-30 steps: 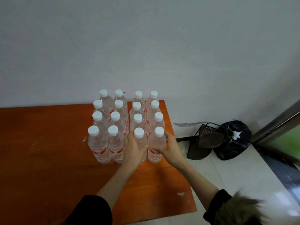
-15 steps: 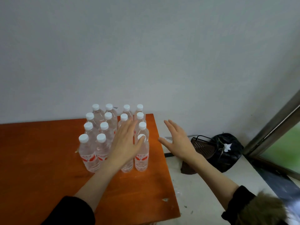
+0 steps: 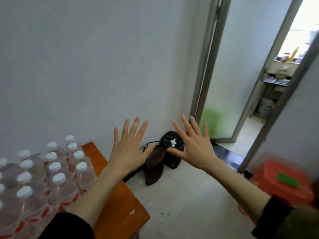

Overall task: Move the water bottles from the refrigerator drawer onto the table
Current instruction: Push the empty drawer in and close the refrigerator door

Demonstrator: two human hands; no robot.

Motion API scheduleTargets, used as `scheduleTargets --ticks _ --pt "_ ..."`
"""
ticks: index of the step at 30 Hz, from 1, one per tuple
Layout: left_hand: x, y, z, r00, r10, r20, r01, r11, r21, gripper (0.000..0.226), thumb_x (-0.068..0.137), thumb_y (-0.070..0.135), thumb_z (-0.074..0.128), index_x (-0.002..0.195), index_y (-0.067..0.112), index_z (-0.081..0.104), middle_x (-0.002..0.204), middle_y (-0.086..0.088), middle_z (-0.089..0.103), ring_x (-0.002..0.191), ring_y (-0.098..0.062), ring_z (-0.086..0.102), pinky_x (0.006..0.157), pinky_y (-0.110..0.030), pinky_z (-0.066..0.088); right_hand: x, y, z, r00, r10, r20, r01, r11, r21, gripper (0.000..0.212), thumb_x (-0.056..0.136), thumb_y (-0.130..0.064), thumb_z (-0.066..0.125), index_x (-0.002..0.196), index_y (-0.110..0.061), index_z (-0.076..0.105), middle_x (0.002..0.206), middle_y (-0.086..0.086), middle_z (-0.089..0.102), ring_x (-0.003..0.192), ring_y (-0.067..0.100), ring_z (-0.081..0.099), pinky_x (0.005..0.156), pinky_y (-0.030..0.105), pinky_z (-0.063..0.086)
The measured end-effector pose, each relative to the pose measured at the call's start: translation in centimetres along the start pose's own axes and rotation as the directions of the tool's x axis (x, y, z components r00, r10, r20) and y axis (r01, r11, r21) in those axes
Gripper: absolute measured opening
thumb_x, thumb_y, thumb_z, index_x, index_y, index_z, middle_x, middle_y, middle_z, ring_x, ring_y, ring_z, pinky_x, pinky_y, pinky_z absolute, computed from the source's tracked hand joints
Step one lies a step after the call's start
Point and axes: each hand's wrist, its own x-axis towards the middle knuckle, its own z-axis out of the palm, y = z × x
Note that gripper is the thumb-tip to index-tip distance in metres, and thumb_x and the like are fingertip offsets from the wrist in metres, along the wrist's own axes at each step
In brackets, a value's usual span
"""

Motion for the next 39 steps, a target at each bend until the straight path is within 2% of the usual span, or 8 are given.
scheduleTargets --ticks 2,5,11,16,19,24,32,39 --pt "-0.7 2.7 1.0 0.996 0.076 0.043 -0.075 0.997 -0.024 0.071 0.074 0.075 -0.001 0.131 0.047 -0.033 0.149 0.012 -0.028 0.141 -0.018 -0.025 0.113 -0.051 -0.011 -4.1 1.6 -0.3 0.994 0.113 0.010 -0.113 0.993 -0.021 0.088 0.075 -0.081 0.019 0.146 -0.038 -0.010 0.156 -0.003 -0.017 0.145 0.024 -0.013 0.112 0.060 -0.005" --pt "-2.4 7.2 2.4 0.976 0.191 0.100 -0.185 0.980 -0.069 0.074 0.082 0.070 0.014 0.141 0.041 -0.018 0.156 0.007 -0.016 0.142 -0.021 -0.020 0.112 -0.052 -0.009 -10.8 3.7 -0.8 0.960 0.272 0.067 -0.269 0.962 -0.049 0.088 0.076 -0.081 0.023 0.145 -0.039 -0.011 0.153 -0.006 -0.023 0.144 0.023 -0.015 0.111 0.060 -0.005" --pt "-5.1 18.3 3.1 0.898 0.426 0.111 -0.399 0.894 -0.205 0.072 0.086 0.065 0.023 0.146 0.037 -0.007 0.157 0.005 -0.011 0.144 -0.022 -0.015 0.113 -0.053 -0.006 -22.3 8.8 -4.7 0.848 0.527 0.047 -0.516 0.844 -0.147 0.090 0.073 -0.080 0.021 0.146 -0.038 -0.009 0.157 -0.001 -0.015 0.145 0.025 -0.012 0.110 0.061 -0.003" --pt "-7.5 28.4 3.1 0.806 0.586 0.085 -0.550 0.794 -0.258 0.075 0.082 0.068 0.015 0.146 0.036 -0.004 0.157 0.006 -0.010 0.144 -0.022 -0.014 0.114 -0.054 -0.005 -31.6 13.2 -7.6 0.752 0.659 0.013 -0.648 0.742 -0.172 0.090 0.077 -0.077 0.032 0.145 -0.038 -0.013 0.157 -0.001 -0.016 0.143 0.025 -0.016 0.107 0.059 -0.012" --pt "-9.1 34.7 3.4 0.751 0.656 0.069 -0.616 0.735 -0.282 0.076 0.081 0.070 0.013 0.146 0.036 -0.006 0.157 0.006 -0.009 0.144 -0.022 -0.015 0.114 -0.054 -0.005 -37.0 16.0 -9.3 0.686 0.727 -0.015 -0.720 0.677 -0.154 0.091 0.078 -0.076 0.035 0.143 -0.039 -0.017 0.153 -0.003 -0.023 0.142 0.023 -0.020 0.106 0.060 -0.013" --pt "-12.9 46.3 4.6 0.691 0.722 0.043 -0.671 0.662 -0.334 0.071 0.088 0.063 0.027 0.146 0.038 -0.005 0.158 0.004 -0.006 0.144 -0.023 -0.013 0.114 -0.054 -0.003 -47.1 21.6 -12.0 0.602 0.797 -0.038 -0.785 0.583 -0.208 0.088 0.077 -0.077 0.027 0.144 -0.038 -0.015 0.146 -0.006 -0.030 0.139 0.021 -0.024 0.106 0.059 -0.013" --pt "-18.3 65.6 5.9 0.609 0.792 0.034 -0.734 0.579 -0.355 0.068 0.089 0.062 0.023 0.141 0.042 -0.017 0.152 0.007 -0.022 0.136 -0.020 -0.027 0.106 -0.045 -0.019 -61.2 32.5 -16.5 0.518 0.854 -0.049 -0.831 0.488 -0.266 0.082 0.084 -0.070 0.032 0.138 -0.040 -0.023 0.147 -0.004 -0.029 0.136 0.021 -0.026 0.108 0.055 -0.014" --pt "-20.9 75.8 9.0 0.530 0.843 0.089 -0.758 0.519 -0.395 0.067 0.092 0.055 0.027 0.144 0.038 -0.012 0.149 0.009 -0.024 0.135 -0.018 -0.028 0.109 -0.045 -0.013 -68.1 40.2 -16.4 0.444 0.896 0.006 -0.866 0.431 -0.254 0.081 0.088 -0.064 0.035 0.145 -0.035 -0.014 0.156 0.000 -0.020 0.142 0.023 -0.020 0.108 0.052 -0.015"
